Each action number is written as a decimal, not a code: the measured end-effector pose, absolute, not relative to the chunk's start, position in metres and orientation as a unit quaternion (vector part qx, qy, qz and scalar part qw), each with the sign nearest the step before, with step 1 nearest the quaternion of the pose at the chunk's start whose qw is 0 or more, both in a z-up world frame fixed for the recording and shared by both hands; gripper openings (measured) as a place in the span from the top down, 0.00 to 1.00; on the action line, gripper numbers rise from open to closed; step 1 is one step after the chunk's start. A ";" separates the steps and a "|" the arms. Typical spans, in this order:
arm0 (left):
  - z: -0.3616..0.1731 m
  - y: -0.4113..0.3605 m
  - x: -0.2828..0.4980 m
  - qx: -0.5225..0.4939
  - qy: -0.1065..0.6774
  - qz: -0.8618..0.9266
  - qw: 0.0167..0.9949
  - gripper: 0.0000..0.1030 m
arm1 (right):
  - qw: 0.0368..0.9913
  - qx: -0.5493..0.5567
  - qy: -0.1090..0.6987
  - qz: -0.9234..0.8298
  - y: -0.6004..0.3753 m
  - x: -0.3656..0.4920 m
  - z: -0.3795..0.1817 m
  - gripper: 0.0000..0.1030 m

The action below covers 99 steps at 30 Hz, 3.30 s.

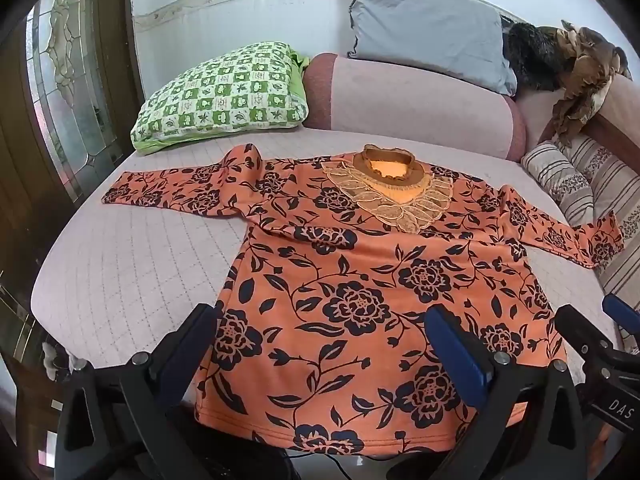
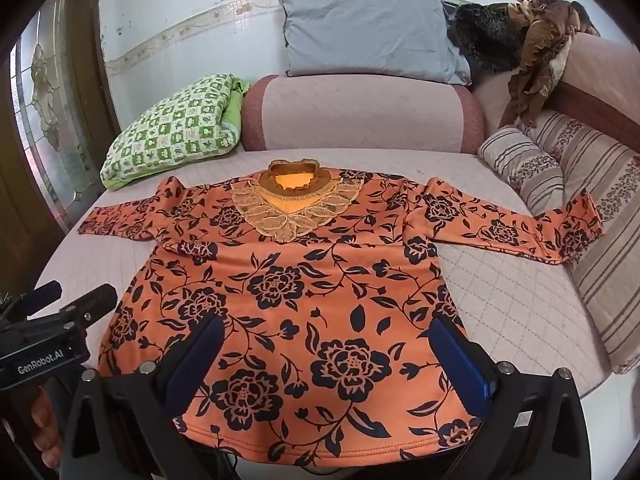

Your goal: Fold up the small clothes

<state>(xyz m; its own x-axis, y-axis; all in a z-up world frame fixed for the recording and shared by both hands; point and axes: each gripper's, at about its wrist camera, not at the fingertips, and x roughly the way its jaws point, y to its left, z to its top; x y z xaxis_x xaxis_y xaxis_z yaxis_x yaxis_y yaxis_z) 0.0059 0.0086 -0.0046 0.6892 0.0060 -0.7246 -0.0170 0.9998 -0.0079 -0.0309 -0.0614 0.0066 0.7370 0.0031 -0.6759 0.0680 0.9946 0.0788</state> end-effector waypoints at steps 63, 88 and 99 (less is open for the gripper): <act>-0.019 0.012 0.012 -0.011 0.403 0.006 0.915 0.00 | 0.933 0.047 0.356 -0.016 -0.062 -0.019 0.006 0.00; -0.083 0.017 0.080 -0.083 0.475 -0.046 0.875 0.00 | 0.872 0.131 0.342 -0.324 -0.425 0.063 -0.029 0.17; -0.103 0.021 0.117 -0.056 0.473 -0.062 0.877 0.00 | 0.820 0.144 0.391 -0.392 -0.491 0.128 -0.047 0.92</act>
<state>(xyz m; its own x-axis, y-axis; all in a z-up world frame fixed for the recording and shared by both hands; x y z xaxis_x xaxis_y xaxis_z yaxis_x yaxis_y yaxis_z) 0.1166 0.0213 -0.1027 0.5444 -0.1608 -0.8233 0.0557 0.9862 -0.1558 0.1276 -0.4906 -0.0471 0.3866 -0.5299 -0.7548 0.7555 0.6513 -0.0703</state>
